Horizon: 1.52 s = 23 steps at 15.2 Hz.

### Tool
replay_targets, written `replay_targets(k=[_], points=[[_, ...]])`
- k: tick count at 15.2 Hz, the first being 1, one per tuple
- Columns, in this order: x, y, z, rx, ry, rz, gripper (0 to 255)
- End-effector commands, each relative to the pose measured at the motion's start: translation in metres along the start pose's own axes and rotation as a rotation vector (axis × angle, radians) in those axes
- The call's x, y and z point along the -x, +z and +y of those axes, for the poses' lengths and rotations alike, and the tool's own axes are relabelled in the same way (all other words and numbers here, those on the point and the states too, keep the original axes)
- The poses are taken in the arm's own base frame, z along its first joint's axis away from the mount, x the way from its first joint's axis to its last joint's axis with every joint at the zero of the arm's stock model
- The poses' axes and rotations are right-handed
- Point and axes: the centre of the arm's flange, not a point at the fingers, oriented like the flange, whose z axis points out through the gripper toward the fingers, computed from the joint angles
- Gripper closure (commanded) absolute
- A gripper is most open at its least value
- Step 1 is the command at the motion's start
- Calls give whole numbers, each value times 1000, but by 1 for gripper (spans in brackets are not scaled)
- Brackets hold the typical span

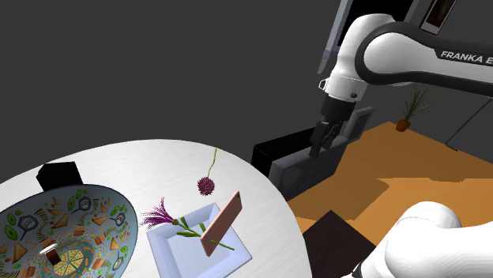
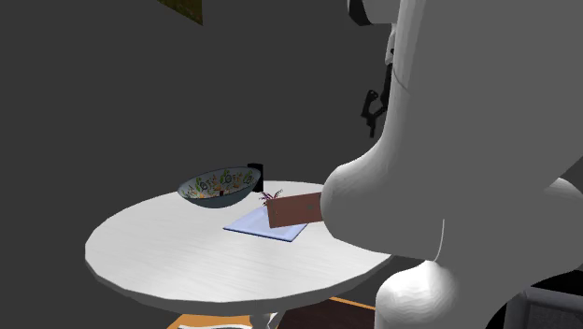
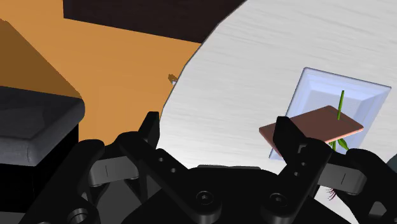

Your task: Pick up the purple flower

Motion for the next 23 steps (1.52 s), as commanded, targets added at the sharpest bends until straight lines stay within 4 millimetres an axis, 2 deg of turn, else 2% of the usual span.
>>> replay_targets(k=[1, 12, 23], points=[[0, 0, 0, 0, 0, 0, 0], [-86, 72, -96, -12, -146, -41, 0], [-153, 147, -205, -23, -292, -82, 0]])
